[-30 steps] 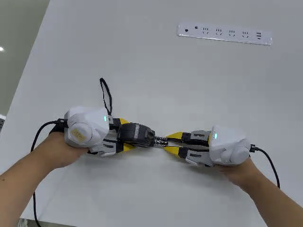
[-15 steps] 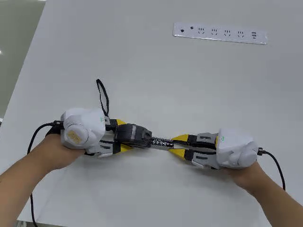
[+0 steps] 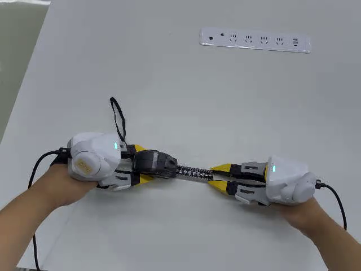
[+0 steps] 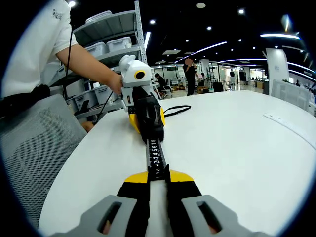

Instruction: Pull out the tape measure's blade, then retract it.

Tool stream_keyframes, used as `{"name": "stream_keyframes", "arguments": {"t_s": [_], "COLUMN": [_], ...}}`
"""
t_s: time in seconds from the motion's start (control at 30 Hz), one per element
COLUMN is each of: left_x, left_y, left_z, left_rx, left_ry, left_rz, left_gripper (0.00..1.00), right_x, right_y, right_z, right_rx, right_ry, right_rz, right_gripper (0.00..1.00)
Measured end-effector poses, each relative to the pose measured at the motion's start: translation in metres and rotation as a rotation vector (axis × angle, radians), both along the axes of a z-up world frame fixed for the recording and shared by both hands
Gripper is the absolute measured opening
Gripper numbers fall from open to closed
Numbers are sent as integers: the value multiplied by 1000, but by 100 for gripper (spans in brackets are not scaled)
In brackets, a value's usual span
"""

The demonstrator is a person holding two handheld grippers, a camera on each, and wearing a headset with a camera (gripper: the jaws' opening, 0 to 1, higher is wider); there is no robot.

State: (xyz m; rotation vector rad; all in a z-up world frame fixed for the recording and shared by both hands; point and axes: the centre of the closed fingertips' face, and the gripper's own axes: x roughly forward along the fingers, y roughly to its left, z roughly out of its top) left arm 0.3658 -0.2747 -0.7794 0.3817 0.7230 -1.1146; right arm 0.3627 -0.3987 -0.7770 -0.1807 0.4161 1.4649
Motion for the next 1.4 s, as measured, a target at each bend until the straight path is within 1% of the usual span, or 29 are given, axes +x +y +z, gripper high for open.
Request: {"name": "stream_keyframes", "arguments": {"t_s": [0.37,0.67,1.1,1.2,1.27,1.4], "left_x": [1,1,0,0,0,0], "left_y": [1,1,-2,-3,-3,-3], "left_z": [-1,-3,0,1,1,2], "left_rx": [-1,-1,-3,-2,-2,-3], "left_ry": [-1,0,-1,-1,-1,0], "left_rz": [0,1,4,5,5,4], "left_gripper": [29,29,29,29,29,29], "right_x": [0,1,3,2,2,2], "right_y": [-18,-28,-43,-45,-47,-52], "right_z": [2,3,3,4,4,5], "right_rx": [4,5,6,6,6,13], "right_ry": [8,15,34,32,20,27], "right_rz": [-20,-21,-35,-37,-38,-44], "right_gripper": [10,10,9,9,9,9]}}
